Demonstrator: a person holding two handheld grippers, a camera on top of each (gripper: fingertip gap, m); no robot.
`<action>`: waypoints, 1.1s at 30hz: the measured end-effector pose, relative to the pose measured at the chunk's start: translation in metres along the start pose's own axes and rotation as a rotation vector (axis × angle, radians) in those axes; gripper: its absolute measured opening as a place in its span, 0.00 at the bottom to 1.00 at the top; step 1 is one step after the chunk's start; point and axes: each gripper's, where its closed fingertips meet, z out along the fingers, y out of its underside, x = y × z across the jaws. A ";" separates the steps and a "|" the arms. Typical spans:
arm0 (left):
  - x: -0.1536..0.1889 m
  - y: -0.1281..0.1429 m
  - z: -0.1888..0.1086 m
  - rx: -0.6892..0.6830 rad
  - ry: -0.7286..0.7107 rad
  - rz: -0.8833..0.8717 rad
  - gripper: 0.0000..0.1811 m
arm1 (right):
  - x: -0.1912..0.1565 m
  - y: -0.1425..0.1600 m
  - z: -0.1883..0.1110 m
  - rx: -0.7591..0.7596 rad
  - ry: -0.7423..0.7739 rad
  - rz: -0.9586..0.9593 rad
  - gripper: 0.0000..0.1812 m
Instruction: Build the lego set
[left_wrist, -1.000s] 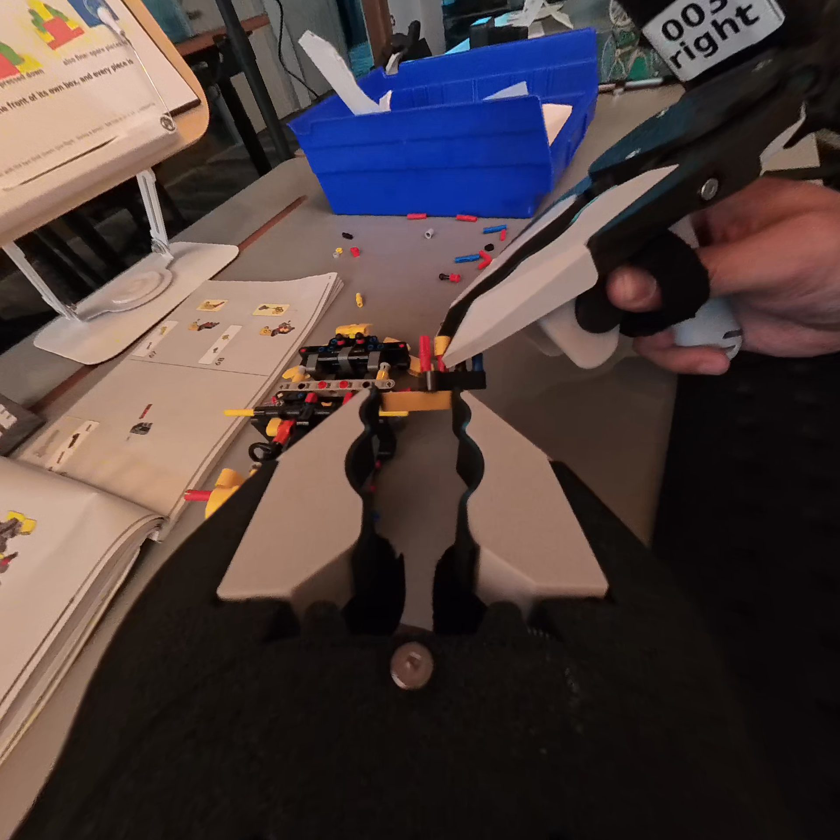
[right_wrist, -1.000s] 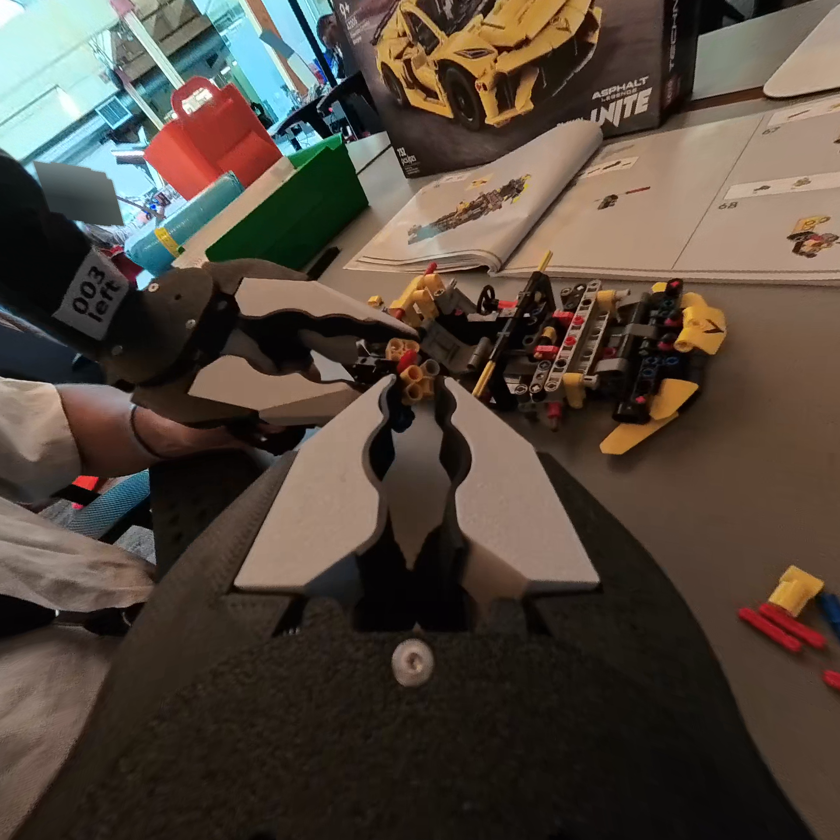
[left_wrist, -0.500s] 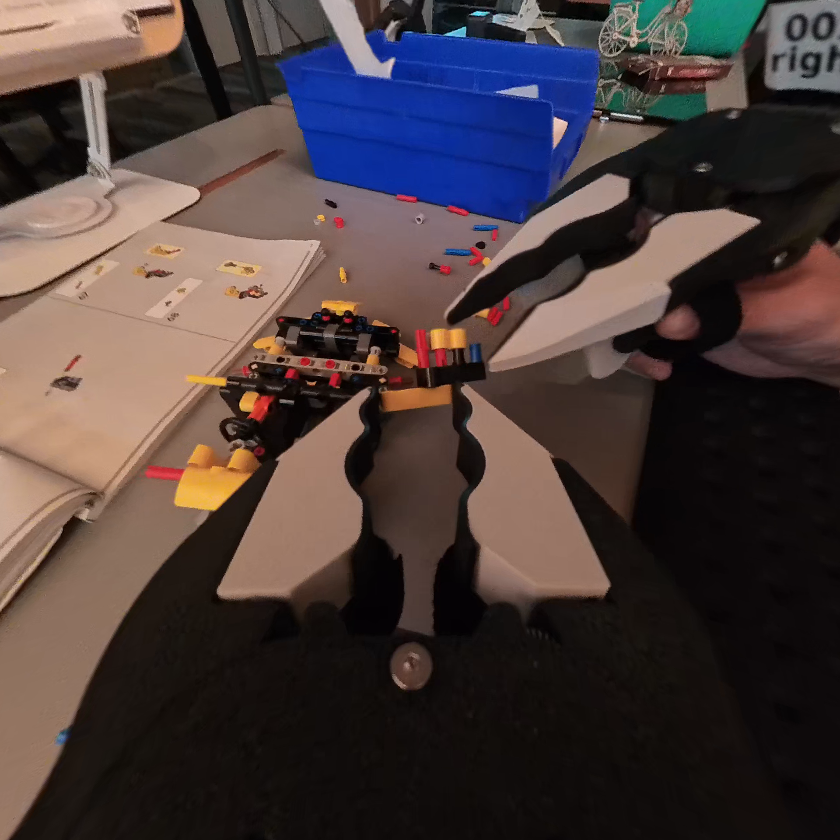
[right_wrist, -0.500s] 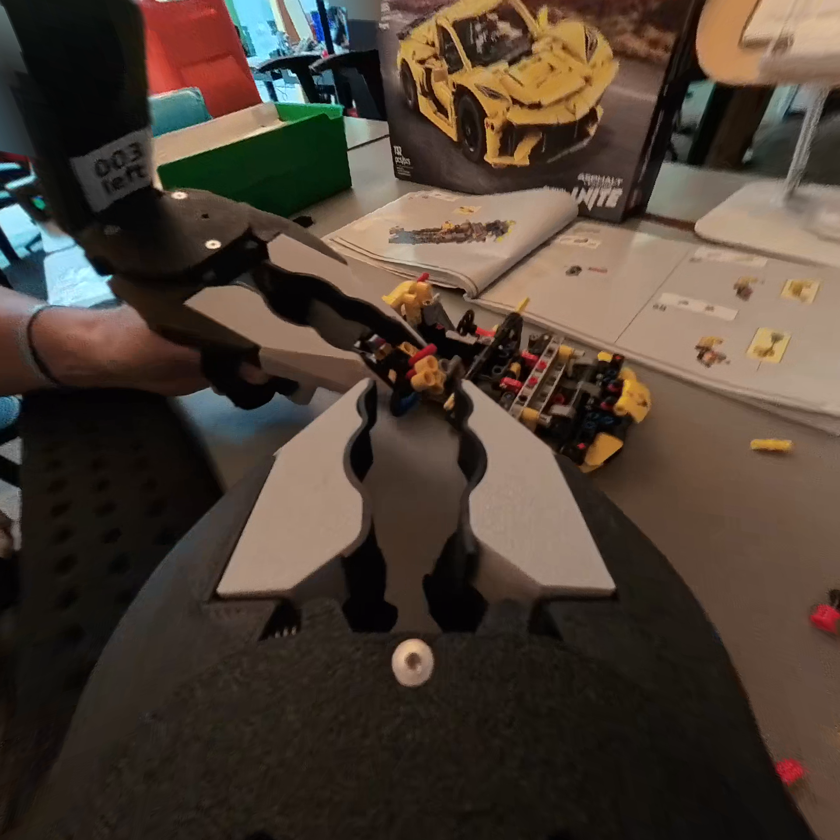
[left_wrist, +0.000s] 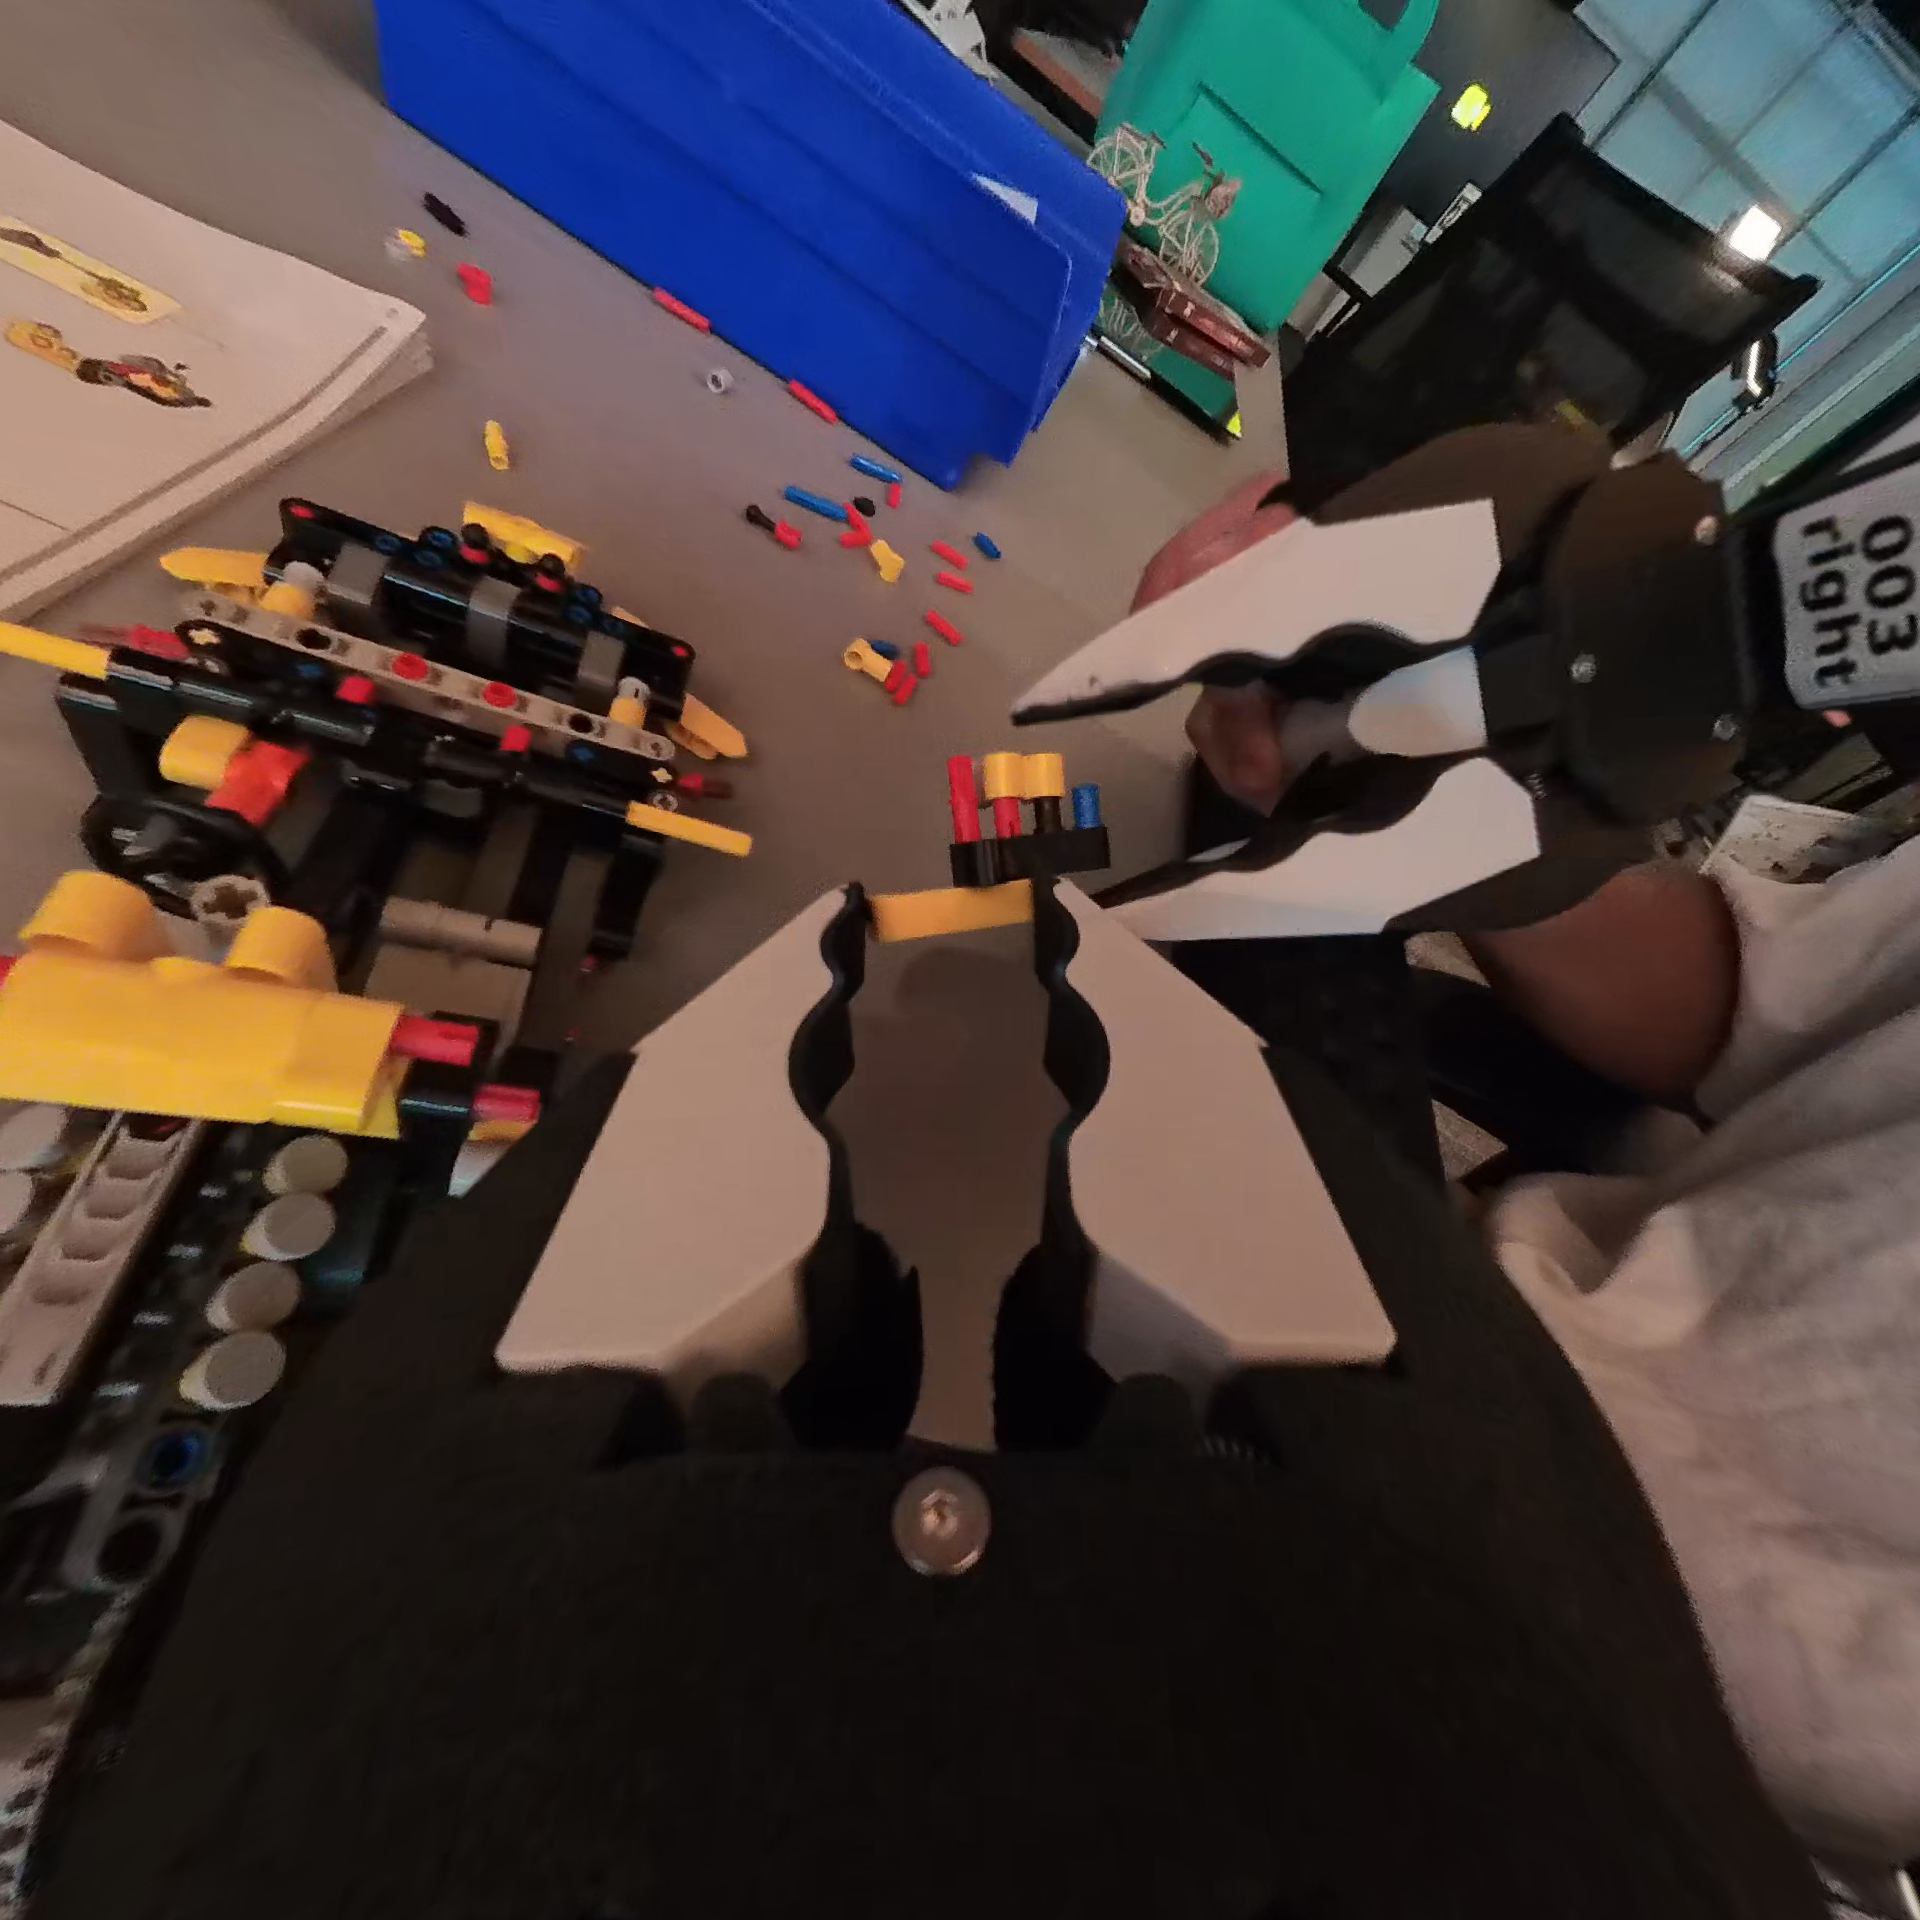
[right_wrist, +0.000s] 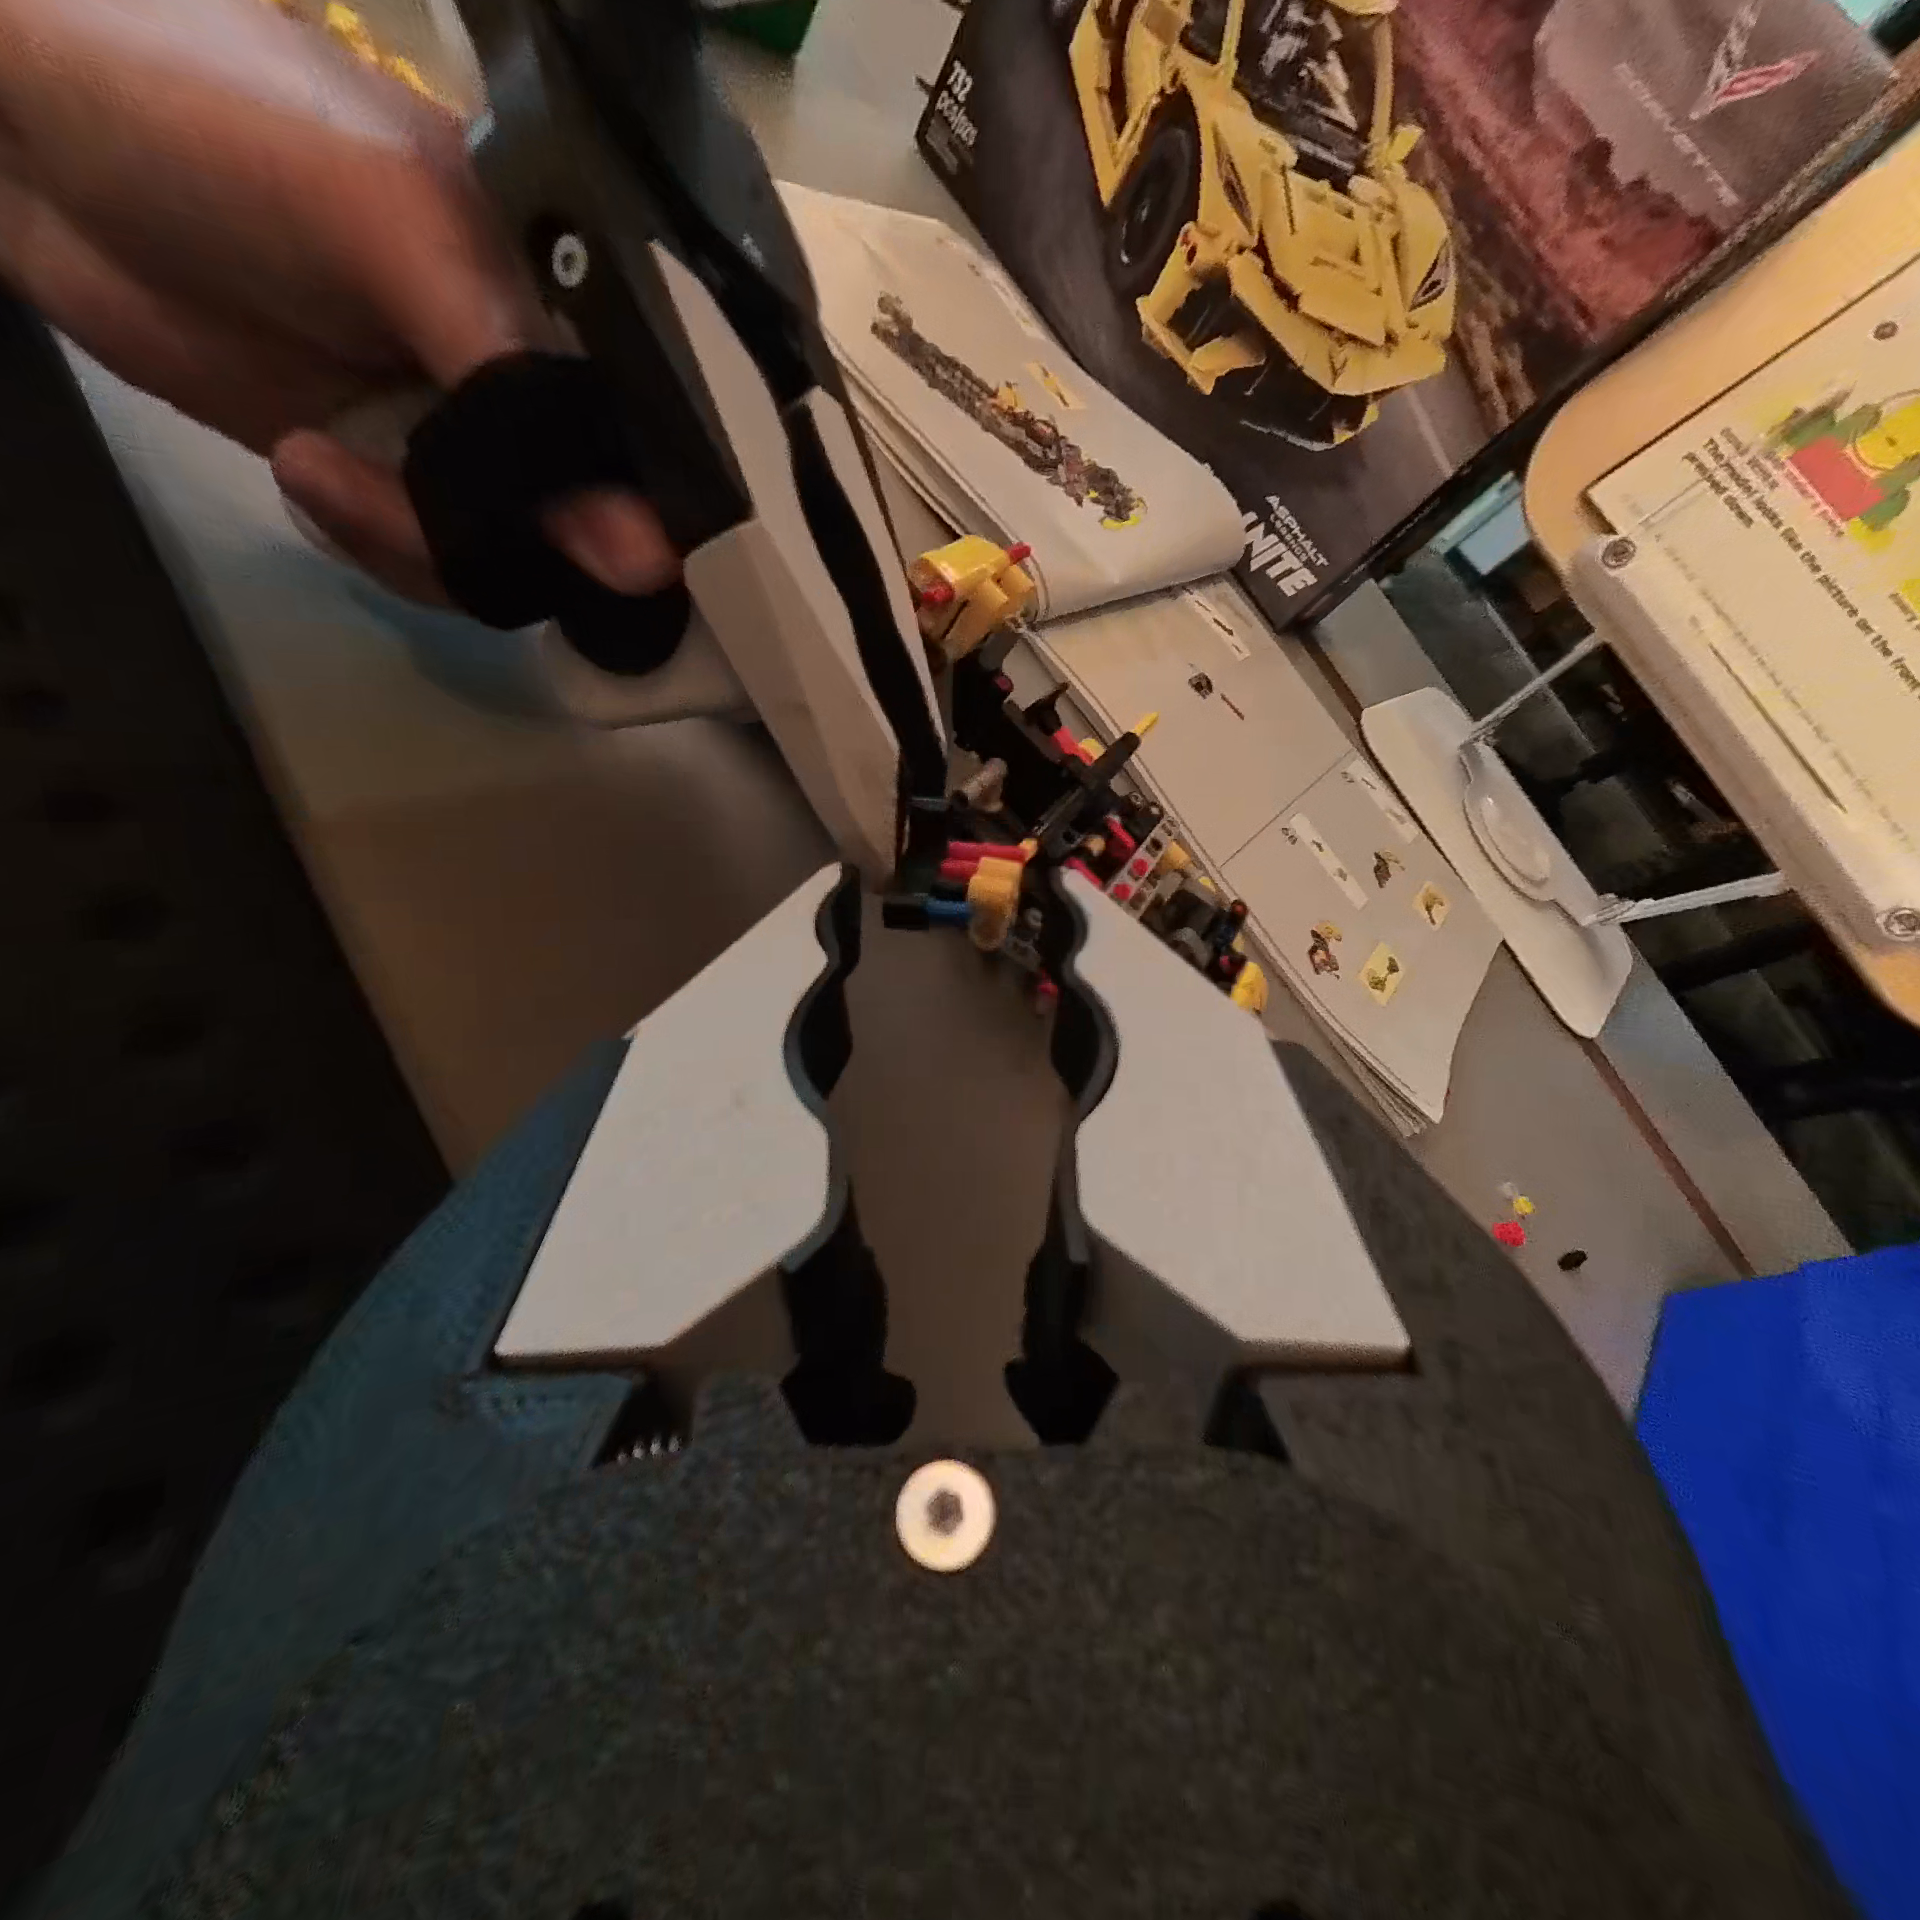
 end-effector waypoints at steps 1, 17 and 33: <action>0.000 0.001 0.000 -0.007 0.001 0.001 0.18 | -0.002 0.000 0.000 -0.005 -0.005 -0.008 0.17; 0.010 0.014 -0.006 -0.088 0.046 0.217 0.18 | -0.007 0.007 -0.004 0.073 -0.120 0.120 0.13; 0.037 0.019 -0.014 -0.074 0.102 0.642 0.06 | -0.022 0.003 -0.020 0.173 -0.361 0.326 0.13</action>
